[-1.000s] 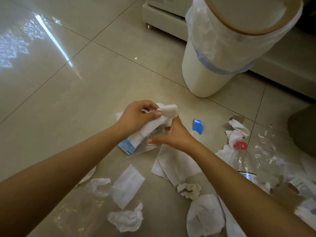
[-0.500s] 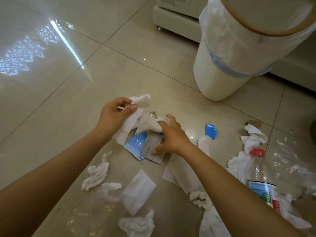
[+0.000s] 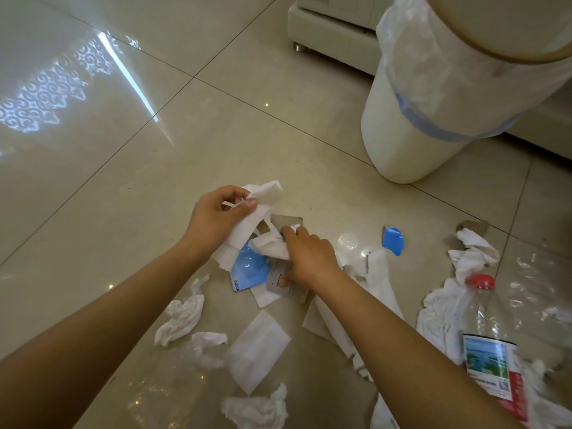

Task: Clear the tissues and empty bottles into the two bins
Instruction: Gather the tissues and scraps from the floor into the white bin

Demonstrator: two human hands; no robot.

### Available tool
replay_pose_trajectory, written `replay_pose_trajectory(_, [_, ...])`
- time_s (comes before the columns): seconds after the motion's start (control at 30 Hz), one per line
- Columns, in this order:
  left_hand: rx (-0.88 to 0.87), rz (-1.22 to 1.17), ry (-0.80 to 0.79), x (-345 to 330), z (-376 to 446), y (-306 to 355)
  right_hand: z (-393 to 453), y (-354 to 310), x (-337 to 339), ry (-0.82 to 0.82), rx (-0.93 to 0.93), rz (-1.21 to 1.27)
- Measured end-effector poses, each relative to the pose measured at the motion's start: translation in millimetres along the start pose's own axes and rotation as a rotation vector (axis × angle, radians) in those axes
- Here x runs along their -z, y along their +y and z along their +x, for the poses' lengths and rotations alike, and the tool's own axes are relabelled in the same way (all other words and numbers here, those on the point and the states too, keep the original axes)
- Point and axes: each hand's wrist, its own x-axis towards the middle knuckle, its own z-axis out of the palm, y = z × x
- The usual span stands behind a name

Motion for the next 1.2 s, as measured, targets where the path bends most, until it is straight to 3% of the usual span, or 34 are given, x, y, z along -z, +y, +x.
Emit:
replay_pose_trajectory(0.23, [0.004,0.027,-0.008,-1,-2,3,-12,3,4,-0.013,-0.073,-0.015])
replay_pose_trajectory(0.33, [-0.002,0.026,-0.010,-1,-3,5,-14,7,5,0.025,0.008,-0.059])
replay_pose_trajectory(0.43, [0.009,0.016,-0.006,0,-2,6,-10,6,4,-0.044,0.102,-0.122])
replay_pose_trajectory(0.67, [0.037,-0.009,-0.006,10,-4,2,-3,3,11,-0.066,0.085,-0.142])
replay_pose_trajectory(0.87, [0.071,-0.032,0.013,21,-4,-8,22,-3,15,-0.127,0.137,-0.382])
replay_pose_trajectory(0.97, [0.079,-0.025,0.005,24,-4,-13,31,-7,16,-0.205,0.115,-0.361])
replay_pose_trajectory(1.2, [0.090,-0.003,-0.007,25,-7,-17,27,-13,22,-0.180,0.083,-0.312])
